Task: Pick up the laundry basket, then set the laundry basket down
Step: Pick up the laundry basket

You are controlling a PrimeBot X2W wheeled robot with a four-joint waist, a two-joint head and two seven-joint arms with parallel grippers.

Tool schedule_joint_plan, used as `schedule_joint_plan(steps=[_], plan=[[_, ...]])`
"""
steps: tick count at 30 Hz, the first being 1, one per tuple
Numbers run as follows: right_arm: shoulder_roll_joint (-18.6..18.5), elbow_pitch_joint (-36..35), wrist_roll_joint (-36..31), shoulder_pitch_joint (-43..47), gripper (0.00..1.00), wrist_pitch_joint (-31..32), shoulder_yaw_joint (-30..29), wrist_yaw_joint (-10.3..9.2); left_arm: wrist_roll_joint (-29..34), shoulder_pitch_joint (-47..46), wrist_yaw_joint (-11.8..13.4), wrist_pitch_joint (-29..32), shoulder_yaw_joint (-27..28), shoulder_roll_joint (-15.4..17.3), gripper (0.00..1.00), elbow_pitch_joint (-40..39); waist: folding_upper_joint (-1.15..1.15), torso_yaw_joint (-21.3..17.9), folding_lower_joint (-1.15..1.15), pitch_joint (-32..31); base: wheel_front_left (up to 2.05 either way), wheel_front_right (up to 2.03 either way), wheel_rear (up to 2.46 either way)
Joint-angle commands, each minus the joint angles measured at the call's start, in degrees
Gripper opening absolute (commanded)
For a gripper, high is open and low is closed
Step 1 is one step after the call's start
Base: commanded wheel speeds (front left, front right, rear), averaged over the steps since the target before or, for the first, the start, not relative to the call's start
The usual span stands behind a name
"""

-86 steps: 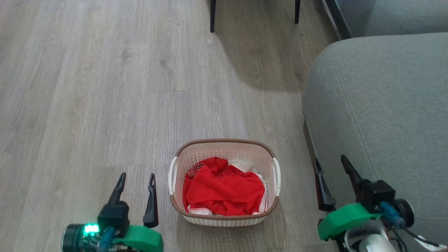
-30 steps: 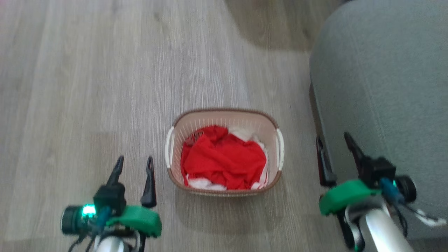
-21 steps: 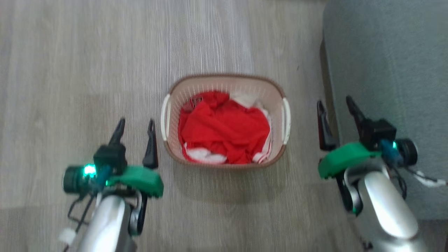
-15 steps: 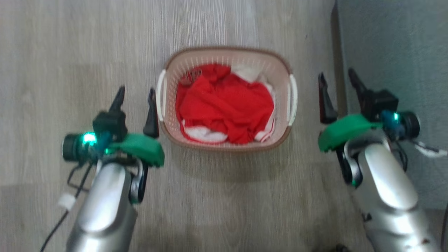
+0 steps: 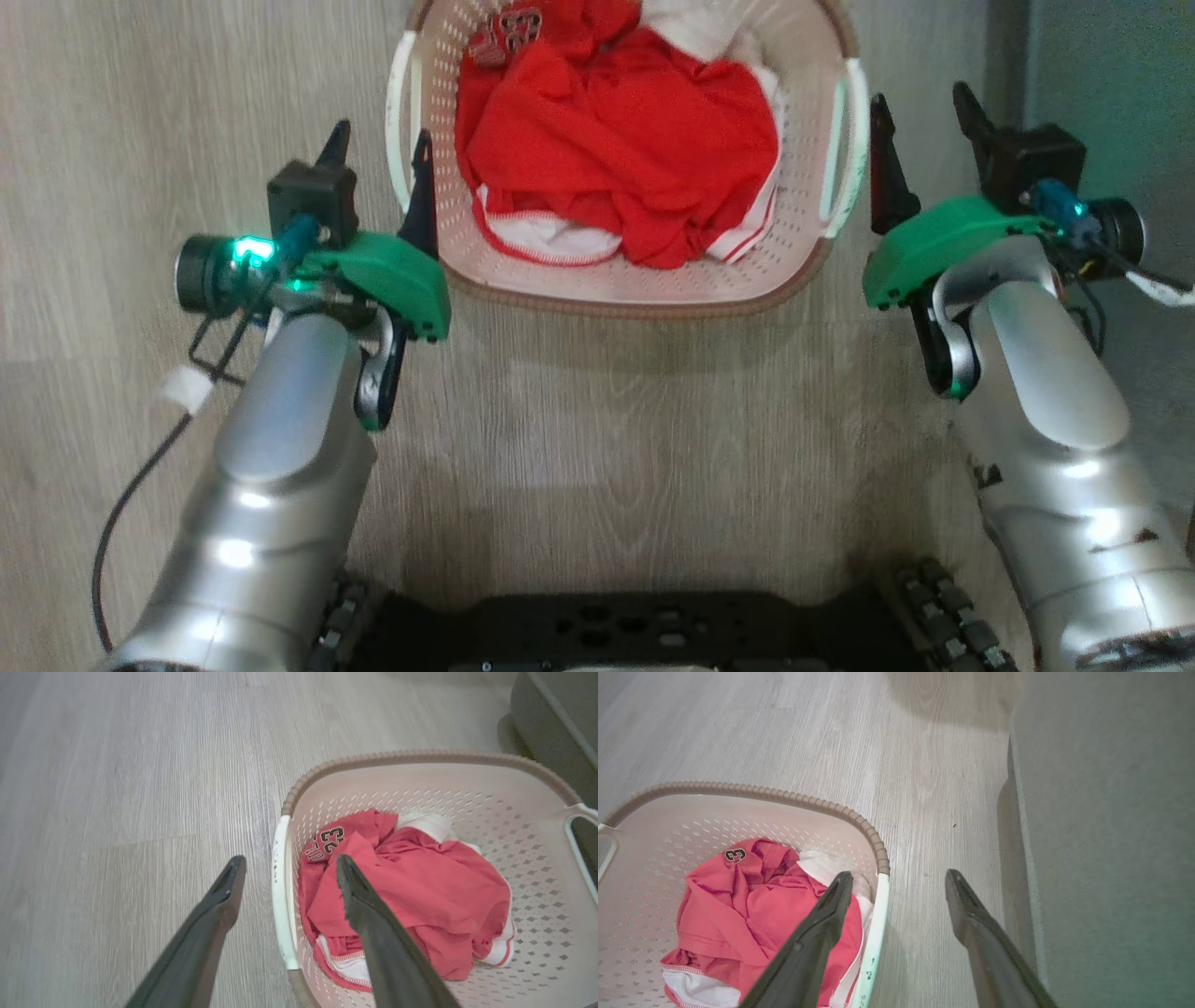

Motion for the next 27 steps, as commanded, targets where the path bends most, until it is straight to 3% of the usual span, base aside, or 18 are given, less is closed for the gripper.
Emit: schedule_joint_plan(steps=[1, 15, 27], plan=[[0.59, -0.54, 0.63, 0.62, 1.0, -0.7, 1.22, -0.09, -0.52, -0.29, 0.04, -0.45, 0.82, 1.12, 1.0, -0.1, 0.0, 0.63, -0.01, 2.81, 0.0, 0.0, 0.0], [0.59, 3.14, 4.05, -3.25, 1.0, -0.7, 5.23, -0.09, -0.47, -10.41, 0.13, -0.45, -1.72, 1.12, 1.0, 11.63, 0.0, 1.17, -0.01, 9.59, 0.0, 0.0, 0.0], [0.59, 5.93, 5.38, -4.85, 1.0, -0.7, 6.48, -0.09, -0.94, -13.51, -0.68, -0.45, -4.19, 1.12, 1.0, 14.24, 0.0, 1.43, -0.01, 10.77, 0.0, 0.0, 0.0]])
